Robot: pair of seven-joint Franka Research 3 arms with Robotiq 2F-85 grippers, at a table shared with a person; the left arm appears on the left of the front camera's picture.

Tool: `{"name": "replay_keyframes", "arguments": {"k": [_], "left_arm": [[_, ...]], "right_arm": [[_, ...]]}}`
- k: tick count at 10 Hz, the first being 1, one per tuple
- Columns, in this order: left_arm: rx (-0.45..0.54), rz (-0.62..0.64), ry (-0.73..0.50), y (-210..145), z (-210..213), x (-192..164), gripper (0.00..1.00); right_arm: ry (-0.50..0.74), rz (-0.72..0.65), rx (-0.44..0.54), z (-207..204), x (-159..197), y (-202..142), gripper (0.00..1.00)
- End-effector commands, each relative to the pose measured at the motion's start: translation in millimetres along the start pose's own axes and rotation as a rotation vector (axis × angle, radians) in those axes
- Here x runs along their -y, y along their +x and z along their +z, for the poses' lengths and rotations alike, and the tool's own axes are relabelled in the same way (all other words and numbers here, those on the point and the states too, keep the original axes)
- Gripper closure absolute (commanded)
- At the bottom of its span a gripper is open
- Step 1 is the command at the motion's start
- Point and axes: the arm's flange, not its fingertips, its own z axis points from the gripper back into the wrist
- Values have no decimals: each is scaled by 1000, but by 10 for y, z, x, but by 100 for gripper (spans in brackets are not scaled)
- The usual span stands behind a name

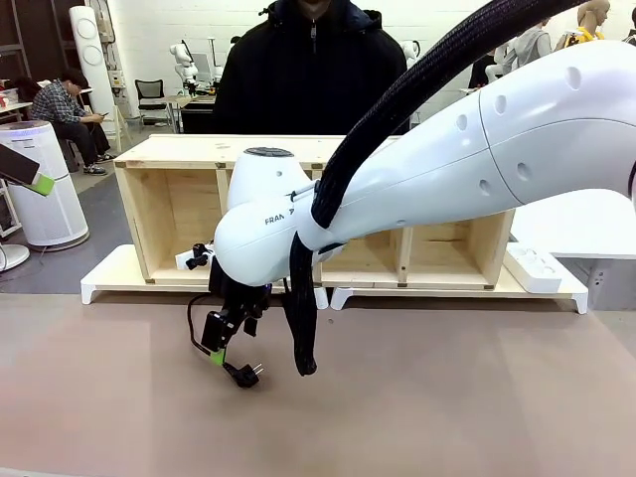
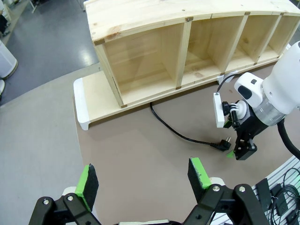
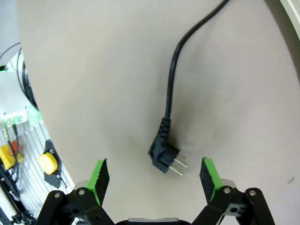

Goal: Perform cable management.
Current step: When the cord part of the Power Cable appears at the lower middle area of the table and stops, grasp the cord part of the Power Cable.

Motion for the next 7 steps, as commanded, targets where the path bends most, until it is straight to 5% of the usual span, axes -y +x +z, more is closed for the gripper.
{"name": "replay_keyframes", "arguments": {"k": [1, 7], "left_arm": [[5, 6, 1, 9, -3, -11, 0], [5, 6, 1, 9, -3, -11, 0]], "right_arm": [[-33, -16, -36, -7, -9, 43, 0], [-21, 5, -30, -25, 0, -27, 0]]}}
